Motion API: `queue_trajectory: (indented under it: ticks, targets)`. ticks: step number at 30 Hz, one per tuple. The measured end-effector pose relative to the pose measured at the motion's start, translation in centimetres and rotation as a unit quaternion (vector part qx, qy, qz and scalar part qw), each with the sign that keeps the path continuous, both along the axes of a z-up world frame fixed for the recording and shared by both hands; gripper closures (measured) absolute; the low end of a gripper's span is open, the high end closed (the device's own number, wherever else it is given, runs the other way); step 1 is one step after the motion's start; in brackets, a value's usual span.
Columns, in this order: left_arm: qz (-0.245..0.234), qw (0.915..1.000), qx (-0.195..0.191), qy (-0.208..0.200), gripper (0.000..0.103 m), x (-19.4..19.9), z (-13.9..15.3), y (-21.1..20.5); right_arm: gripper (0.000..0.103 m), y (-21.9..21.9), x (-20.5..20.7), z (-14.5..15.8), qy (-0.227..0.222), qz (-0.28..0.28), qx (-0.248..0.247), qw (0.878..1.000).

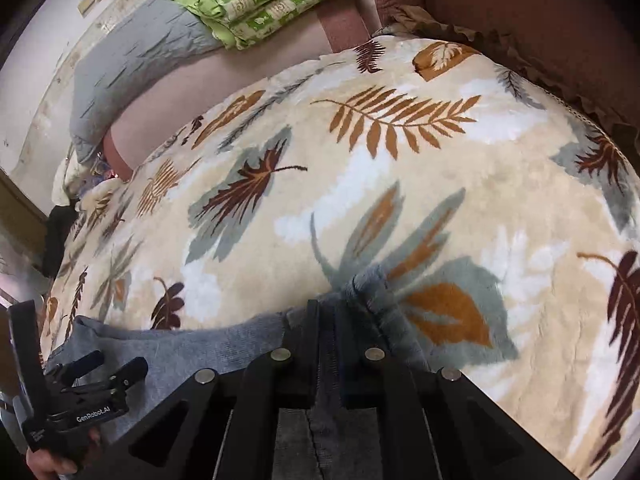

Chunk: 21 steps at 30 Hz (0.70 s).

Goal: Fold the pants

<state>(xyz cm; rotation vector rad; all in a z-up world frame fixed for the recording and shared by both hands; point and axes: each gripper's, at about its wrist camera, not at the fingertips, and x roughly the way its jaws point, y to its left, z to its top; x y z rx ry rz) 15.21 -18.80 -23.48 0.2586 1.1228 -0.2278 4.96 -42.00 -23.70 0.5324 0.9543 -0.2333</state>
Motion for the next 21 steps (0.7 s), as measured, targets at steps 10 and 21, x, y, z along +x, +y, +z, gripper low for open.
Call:
queue_trajectory:
  ticks: [10,21]
  targets:
    - [-0.002,0.9999,0.011,0.004,0.000,-0.2,0.2,0.0,0.094,0.4,0.0,1.0,-0.019,-0.003,-0.018,1.000]
    - [-0.036,0.9969,-0.020,-0.067,0.000,-7.0,6.5,1.5,0.094,3.2,-4.8,4.8,-0.082,0.007,-0.093,0.992]
